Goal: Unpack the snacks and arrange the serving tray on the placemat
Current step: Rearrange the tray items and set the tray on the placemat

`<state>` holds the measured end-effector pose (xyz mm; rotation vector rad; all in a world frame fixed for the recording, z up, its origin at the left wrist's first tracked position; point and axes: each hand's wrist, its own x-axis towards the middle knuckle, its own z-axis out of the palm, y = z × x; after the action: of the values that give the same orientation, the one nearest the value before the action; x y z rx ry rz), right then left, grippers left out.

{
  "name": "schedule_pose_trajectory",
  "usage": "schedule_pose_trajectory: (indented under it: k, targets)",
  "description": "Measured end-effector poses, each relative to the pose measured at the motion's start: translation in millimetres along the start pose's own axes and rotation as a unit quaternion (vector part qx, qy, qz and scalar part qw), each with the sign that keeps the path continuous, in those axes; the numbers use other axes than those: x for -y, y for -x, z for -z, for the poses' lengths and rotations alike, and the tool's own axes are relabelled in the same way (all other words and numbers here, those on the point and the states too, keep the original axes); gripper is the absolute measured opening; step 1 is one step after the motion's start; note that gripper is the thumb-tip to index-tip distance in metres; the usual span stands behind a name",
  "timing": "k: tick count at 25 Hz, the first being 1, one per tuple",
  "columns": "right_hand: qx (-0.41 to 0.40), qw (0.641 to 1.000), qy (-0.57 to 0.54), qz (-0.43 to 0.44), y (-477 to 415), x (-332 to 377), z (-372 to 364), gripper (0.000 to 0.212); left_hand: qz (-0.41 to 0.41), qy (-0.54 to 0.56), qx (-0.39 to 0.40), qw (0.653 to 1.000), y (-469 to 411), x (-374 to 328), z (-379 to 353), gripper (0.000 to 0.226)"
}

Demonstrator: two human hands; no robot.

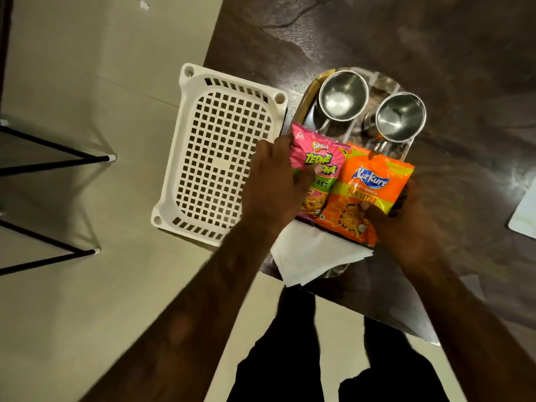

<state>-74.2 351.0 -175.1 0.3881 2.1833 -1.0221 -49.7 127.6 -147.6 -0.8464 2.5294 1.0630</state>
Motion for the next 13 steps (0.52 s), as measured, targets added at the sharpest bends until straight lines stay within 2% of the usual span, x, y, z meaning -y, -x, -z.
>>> schedule_pose_trajectory:
  k: [2,5,9,11,13]
  targets:
    - [0.014,0.999,-0.038,-0.013,1.3,-2.2,1.1,0.050,-0.007,0.024,-0.024,0.999,10.6,5.4,8.8,0.059]
    - [0.016,0.993,-0.105,-0.051,3.1,-5.6,5.7,0.037,0.006,0.050,-0.096,0.994,37.7,46.1,38.9,0.048]
    - [0.045,0.987,-0.117,-0.102,-0.5,-5.0,6.9,0.034,0.138,-0.040,-0.133,0.981,67.6,128.4,92.0,0.050]
    - [0.045,0.988,-0.111,-0.101,-2.4,-1.8,5.1,0.030,0.182,-0.092,-0.111,0.973,62.4,154.7,105.9,0.060]
    - [0.044,0.988,-0.109,-0.101,-3.5,0.3,3.8,0.025,0.184,-0.072,-0.041,0.979,49.8,163.0,109.0,0.067]
